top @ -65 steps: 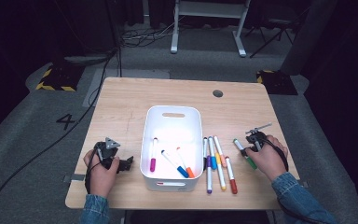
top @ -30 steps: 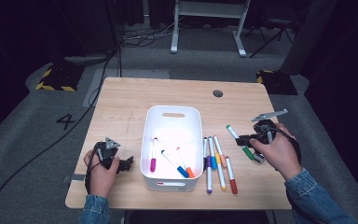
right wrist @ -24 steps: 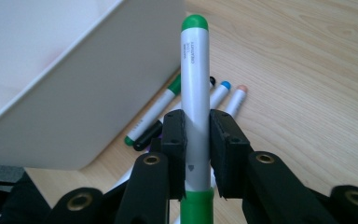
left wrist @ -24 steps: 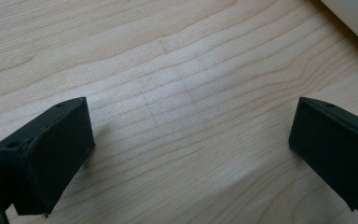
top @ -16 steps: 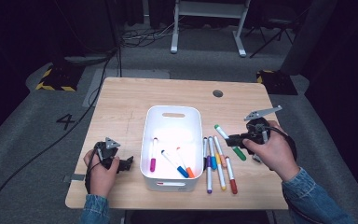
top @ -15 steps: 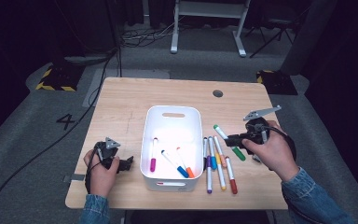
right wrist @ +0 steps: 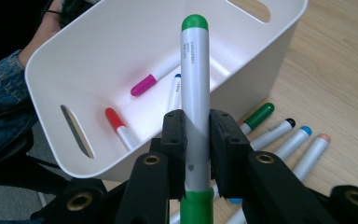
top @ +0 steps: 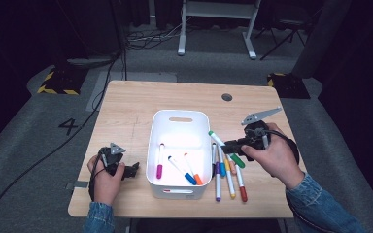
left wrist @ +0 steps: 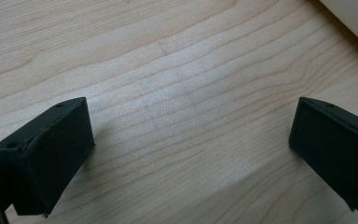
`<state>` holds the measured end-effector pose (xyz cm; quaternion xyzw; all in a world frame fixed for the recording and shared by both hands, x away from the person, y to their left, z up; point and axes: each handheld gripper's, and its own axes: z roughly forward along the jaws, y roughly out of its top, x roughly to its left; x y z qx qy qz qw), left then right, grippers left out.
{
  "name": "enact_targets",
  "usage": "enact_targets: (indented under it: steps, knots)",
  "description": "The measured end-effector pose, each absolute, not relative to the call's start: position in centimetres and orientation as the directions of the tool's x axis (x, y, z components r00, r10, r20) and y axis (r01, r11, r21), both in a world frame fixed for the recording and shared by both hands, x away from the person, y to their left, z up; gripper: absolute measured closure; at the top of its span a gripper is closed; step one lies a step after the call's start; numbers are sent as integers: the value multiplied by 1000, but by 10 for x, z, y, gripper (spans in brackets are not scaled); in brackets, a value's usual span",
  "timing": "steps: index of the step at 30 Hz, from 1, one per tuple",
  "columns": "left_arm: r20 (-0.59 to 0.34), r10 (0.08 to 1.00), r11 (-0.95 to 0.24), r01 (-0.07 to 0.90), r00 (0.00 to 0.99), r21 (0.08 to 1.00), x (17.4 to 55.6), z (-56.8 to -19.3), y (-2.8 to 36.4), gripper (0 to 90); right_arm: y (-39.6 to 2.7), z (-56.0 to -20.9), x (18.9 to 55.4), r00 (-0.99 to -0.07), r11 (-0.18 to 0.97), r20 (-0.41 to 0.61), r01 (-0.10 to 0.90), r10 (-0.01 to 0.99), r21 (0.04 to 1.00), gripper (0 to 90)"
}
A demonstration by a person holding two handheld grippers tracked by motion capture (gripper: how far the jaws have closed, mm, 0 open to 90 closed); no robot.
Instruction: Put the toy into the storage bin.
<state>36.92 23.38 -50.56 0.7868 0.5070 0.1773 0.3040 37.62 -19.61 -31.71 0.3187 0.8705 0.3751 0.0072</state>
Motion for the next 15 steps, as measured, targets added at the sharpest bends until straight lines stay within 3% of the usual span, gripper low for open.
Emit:
enact_targets:
  steps: [15]
  knots:
    - [-27, 906, -302, 689, 423, 658, 369, -506, 234, 0, -160, -309, 368, -841, 551, 240, 506, 484, 664, 770]
